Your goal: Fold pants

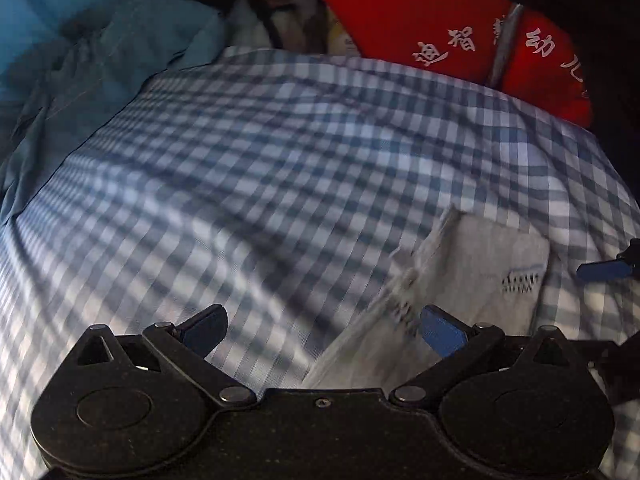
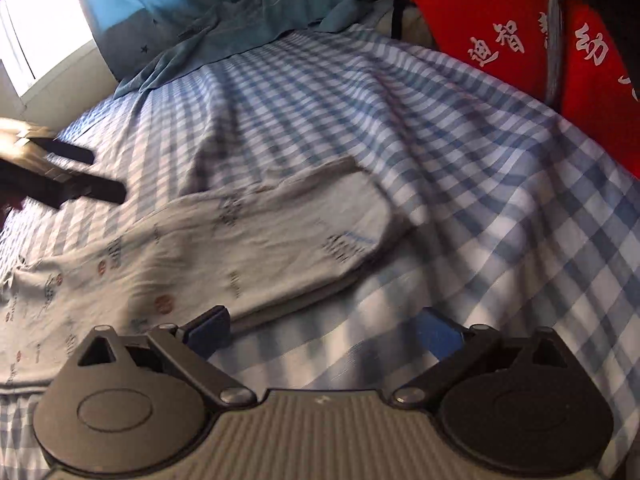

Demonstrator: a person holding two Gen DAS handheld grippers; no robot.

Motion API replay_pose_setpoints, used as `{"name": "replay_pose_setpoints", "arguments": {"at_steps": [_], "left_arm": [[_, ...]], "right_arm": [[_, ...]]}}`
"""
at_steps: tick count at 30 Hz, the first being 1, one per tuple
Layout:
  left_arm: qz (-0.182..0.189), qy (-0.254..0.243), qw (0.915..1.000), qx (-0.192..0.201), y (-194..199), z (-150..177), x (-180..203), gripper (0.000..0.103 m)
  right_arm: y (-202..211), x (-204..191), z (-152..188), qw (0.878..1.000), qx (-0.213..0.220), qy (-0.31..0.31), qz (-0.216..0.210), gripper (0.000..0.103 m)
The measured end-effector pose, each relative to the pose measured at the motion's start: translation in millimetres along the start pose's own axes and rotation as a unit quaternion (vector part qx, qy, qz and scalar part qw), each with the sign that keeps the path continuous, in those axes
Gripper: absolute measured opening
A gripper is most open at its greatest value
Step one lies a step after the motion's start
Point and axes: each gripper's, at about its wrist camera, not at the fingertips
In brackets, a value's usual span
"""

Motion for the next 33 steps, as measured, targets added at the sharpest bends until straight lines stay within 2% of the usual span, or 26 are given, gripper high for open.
{"name": "replay_pose_setpoints", "arguments": {"at_steps": [5,10,14,19,25,27,29,33], "left_arm": [[0.006,-0.039,0.9988,-0.029,-66,-40,42,0.102],[-0.001,-0.06,0.9962,-0.063,-103,-45,65,0.102],[-0.007,-0.053,0.9961,-0.071,-106,-43,68,0.102],[-0.007,-0.027,0.9958,-0.088,-109,-47,65,0.102],[-0.014,-0.009,0.995,-0.098,-108,-49,64,0.102],[-0.016,0.0,0.9948,-0.1,-106,-52,64,0.102],[-0.014,0.017,0.9941,-0.106,-100,-54,64,0.102],[0.018,0.077,0.9905,-0.112,-82,-57,58,0.101]], "right_arm": [[-15,25,-8,1.0,0.019,0.005,-0.013,0.074],[-26,33,-12,0.999,0.029,-0.004,-0.014,0.057],[-29,37,-12,0.999,0.035,-0.009,-0.011,0.052],[-30,36,-13,0.999,0.042,0.009,0.005,0.054],[-34,34,-15,0.999,0.036,0.026,0.002,0.053],[-34,31,-15,0.999,0.034,0.037,0.005,0.048],[-32,26,-16,0.998,0.032,0.051,0.01,0.029],[-26,17,-17,0.996,0.037,0.072,0.022,0.018]]}}
Point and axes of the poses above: each gripper's, at about its wrist camera, not at the fingertips, and y roughly against the way its jaws point, x to its right, z to its underside, and after that the axes turned 13 degrees about y, right-handed
